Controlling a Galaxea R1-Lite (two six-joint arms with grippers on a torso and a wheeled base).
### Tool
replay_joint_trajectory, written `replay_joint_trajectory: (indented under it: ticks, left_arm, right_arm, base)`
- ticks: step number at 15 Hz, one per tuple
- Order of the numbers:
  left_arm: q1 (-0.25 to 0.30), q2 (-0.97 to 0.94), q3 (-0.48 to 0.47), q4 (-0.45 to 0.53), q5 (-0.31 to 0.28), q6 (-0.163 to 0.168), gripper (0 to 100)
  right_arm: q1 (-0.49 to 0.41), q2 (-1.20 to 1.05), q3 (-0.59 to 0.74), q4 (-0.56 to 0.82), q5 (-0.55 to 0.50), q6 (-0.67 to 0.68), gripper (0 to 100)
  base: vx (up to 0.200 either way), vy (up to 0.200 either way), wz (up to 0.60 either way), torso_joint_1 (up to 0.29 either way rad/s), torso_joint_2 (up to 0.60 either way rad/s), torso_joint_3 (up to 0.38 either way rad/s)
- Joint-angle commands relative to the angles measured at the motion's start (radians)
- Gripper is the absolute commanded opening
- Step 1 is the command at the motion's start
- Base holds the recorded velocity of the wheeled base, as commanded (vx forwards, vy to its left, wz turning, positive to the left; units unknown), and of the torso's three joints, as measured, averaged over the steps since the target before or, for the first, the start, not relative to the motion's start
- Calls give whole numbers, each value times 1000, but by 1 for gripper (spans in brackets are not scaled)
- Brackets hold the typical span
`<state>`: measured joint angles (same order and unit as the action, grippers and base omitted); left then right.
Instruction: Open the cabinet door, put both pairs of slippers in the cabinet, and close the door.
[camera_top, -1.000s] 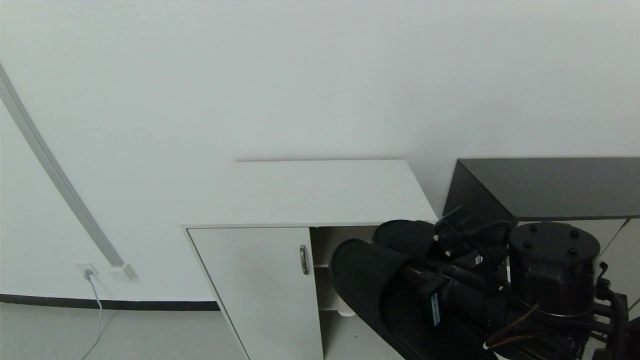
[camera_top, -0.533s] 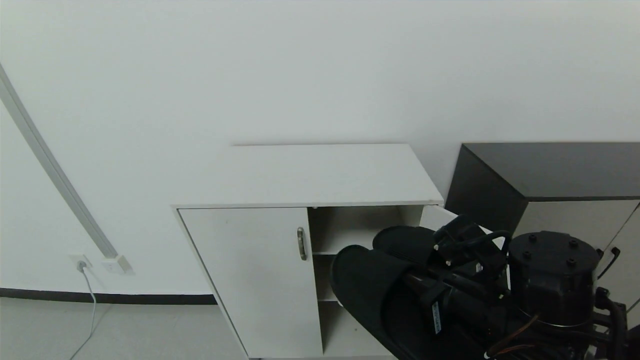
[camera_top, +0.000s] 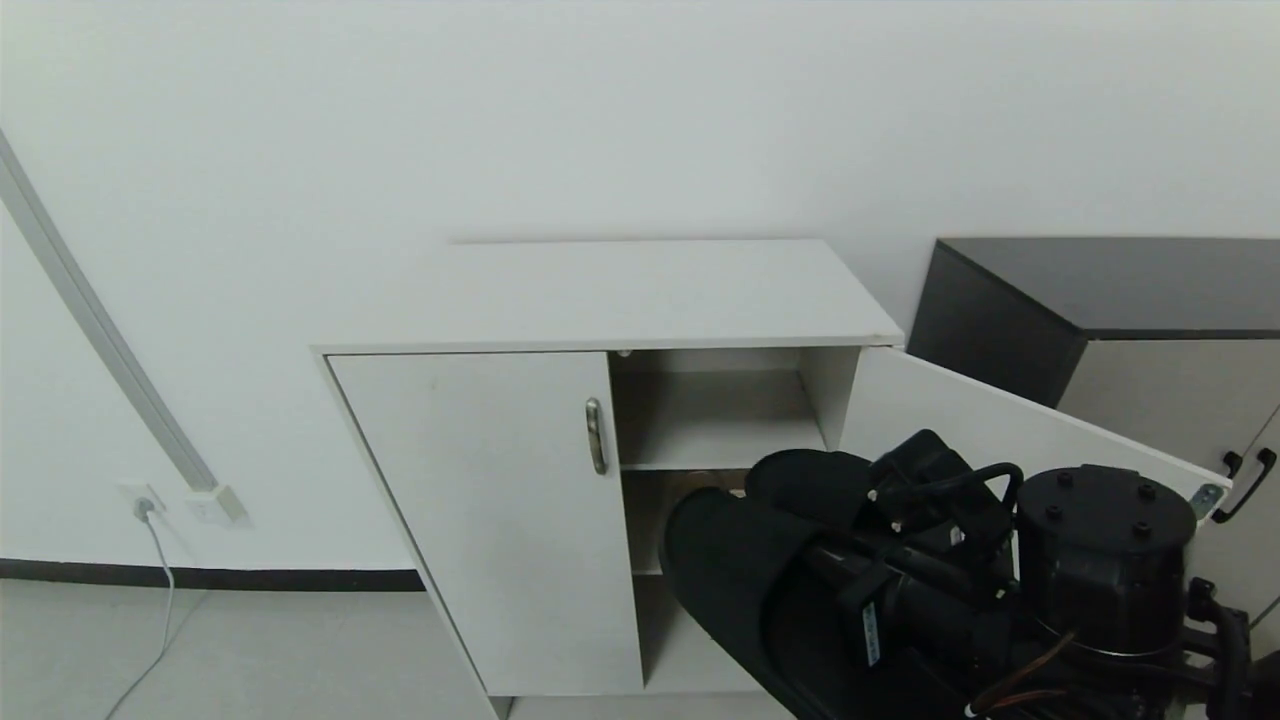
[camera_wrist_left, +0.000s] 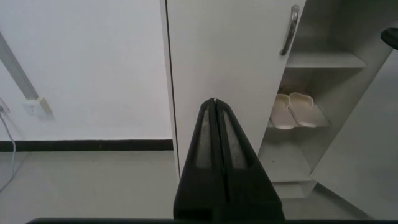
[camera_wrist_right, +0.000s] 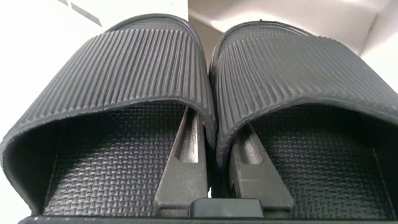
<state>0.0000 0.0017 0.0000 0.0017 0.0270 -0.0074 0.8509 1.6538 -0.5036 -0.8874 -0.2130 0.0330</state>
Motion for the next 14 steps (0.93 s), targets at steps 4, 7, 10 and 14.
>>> replay_joint_trajectory:
  ticks: [4,7,10,14]
  left_arm:
    - [0,0,0,0,1,0,0]
    - [0,0,0,0,-2,1,0]
    - [0,0,0,0,-4,12,0]
    - [0,1,0,0,-6,9,0]
  right_arm:
    - [1,11,4,-1,0,-1,0]
    - [1,11,8,-1,-2,-1,0]
    - [1,9,11,-1,-2,-1,0]
    - [1,14,11,-1,-2,-1,0]
  base:
    - [0,0,0,-167,486,315]
    - [0,0,0,-150,474,331]
    - [0,0,0,-115,465,344]
    - [0,0,0,-67,448,369]
